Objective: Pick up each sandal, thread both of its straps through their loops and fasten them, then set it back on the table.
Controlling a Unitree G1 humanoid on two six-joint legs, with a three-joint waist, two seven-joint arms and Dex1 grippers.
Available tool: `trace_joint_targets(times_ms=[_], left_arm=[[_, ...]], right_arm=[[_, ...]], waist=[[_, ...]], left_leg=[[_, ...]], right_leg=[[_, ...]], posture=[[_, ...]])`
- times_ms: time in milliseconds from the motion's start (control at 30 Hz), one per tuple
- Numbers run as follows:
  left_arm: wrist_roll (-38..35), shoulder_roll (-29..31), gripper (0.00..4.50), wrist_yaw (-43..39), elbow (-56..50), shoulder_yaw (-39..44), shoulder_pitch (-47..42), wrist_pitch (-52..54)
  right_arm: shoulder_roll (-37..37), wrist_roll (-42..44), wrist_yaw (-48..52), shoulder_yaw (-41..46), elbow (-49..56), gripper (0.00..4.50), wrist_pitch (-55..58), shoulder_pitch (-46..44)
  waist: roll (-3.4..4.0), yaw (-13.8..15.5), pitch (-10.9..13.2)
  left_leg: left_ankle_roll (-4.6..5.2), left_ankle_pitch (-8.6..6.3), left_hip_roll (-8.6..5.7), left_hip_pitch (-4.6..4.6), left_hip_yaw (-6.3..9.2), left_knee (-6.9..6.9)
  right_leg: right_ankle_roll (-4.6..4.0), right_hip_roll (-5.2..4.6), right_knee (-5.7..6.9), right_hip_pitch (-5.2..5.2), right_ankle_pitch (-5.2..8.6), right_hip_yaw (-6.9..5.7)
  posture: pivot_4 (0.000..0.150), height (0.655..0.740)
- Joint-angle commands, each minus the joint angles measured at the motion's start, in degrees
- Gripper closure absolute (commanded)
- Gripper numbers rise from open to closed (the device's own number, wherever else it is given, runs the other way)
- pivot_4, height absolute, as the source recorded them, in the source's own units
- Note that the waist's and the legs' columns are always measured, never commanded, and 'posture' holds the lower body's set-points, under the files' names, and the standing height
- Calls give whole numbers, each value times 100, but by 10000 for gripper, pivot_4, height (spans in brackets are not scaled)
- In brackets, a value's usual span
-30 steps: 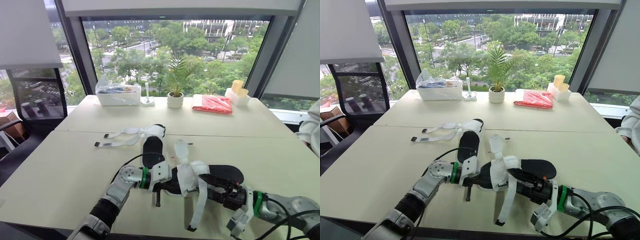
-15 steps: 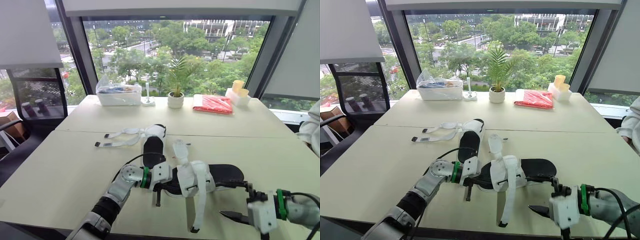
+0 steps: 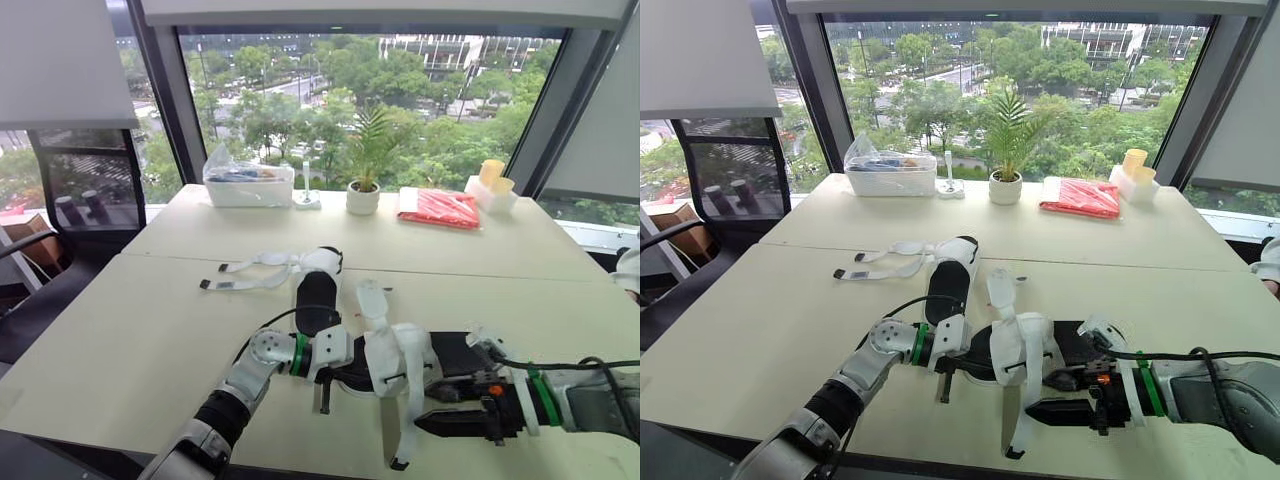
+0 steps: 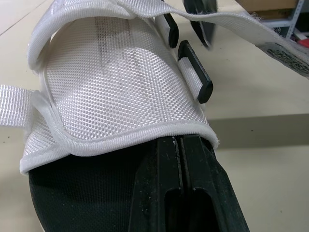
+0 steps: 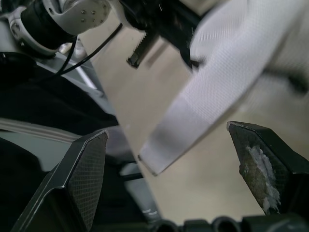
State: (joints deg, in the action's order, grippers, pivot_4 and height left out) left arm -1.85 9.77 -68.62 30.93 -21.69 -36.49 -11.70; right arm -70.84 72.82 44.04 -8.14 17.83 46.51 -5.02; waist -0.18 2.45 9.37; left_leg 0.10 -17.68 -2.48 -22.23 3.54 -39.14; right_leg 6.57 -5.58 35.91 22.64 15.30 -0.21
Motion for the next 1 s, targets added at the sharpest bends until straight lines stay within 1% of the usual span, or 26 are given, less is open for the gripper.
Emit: trace_joint_targets(times_ms=[33, 167, 333, 367, 400, 433, 600, 633, 733, 767, 867, 1000], left_arm=[[253, 53, 45000, 77, 195, -179, 75, 128], [241, 95, 45000, 85, 141, -167, 111, 159], [232, 110, 45000, 97, 121, -168, 133, 188], [230, 110, 45000, 98, 110, -170, 139, 197], [226, 113, 45000, 95, 98, -170, 139, 208], [227, 116, 45000, 92, 90, -172, 140, 213], [232, 123, 45000, 94, 60, -177, 144, 234], [231, 121, 45000, 94, 66, -176, 139, 235], [233, 111, 45000, 87, 72, -186, 141, 233], [236, 101, 45000, 88, 68, -195, 144, 232], [246, 74, 45000, 101, 66, -209, 141, 235], [289, 62, 45000, 172, 85, -210, 140, 191]], right_arm=[[365, 214, -202, 224, -24, 2177, 618, -143], [854, 494, -521, 489, -88, 2177, 1170, -254], [1331, 411, -716, 663, -46, 2177, 1537, -244], [1415, 374, -747, 683, -56, 7473, 1591, -249], [1493, 338, -775, 697, -70, 10871, 1640, -260], [1560, 327, -798, 719, -80, 15651, 1692, -270], [1777, 426, -902, 955, -144, 41484, 1988, -367], [1794, 442, -919, 998, -181, 44144, 2068, -420], [1645, 521, -883, 989, -455, 44144, 2629, -795], [1522, 454, -747, 922, -611, 44144, 2864, -1072], [1377, 269, -402, 804, -1273, 44144, 3390, -2063], [1603, -81, -73, 673, -2478, 44144, 3876, -3476]], waist=[[0, -5, 0], [1, -12, 0], [1, -12, 0], [1, -12, 0], [1, -12, -1], [1, -13, 0], [1, -15, -1], [1, -15, -1], [1, -22, -1], [2, -21, -1], [4, -27, -1], [5, -7, -2]], left_leg=[[-1, 1, -3, -2, 0, -2], [-1, 1, -4, -2, 0, -2], [-1, 0, -4, -3, -1, -2], [-1, 1, -4, -3, -2, -2], [-1, 1, -4, -3, -2, -2], [-1, 1, -4, -3, -2, -2], [-1, 1, -4, -3, -3, -2], [-1, 1, -4, -3, -3, -2], [0, 1, -5, -3, -4, -2], [0, 1, -5, -3, -4, -2], [0, 1, -6, -4, -10, -2], [0, 1, -6, -5, -7, -2]], right_leg=[[1, -1, 2, 2, 0, 0], [1, 0, 3, 2, -2, 1], [1, 1, 4, 4, -2, 1], [1, 1, 4, 4, -2, 1], [2, 1, 5, 5, -3, 1], [2, 1, 6, 5, -3, 1], [3, 2, 7, 5, -3, 1], [3, 2, 7, 5, -3, 1], [3, 3, 9, 6, -3, 1], [3, 3, 9, 6, -3, 1], [3, 2, 10, 10, -3, 1], [2, 2, 10, 13, -3, 1]], posture=[[1500, 7374], [1500, 7374], [1500, 7374], [1500, 7374], [1500, 7374], [1500, 7374], [1500, 7374], [1500, 7374], [1500, 7374], [1500, 7374], [1500, 7374], [1500, 7374]])
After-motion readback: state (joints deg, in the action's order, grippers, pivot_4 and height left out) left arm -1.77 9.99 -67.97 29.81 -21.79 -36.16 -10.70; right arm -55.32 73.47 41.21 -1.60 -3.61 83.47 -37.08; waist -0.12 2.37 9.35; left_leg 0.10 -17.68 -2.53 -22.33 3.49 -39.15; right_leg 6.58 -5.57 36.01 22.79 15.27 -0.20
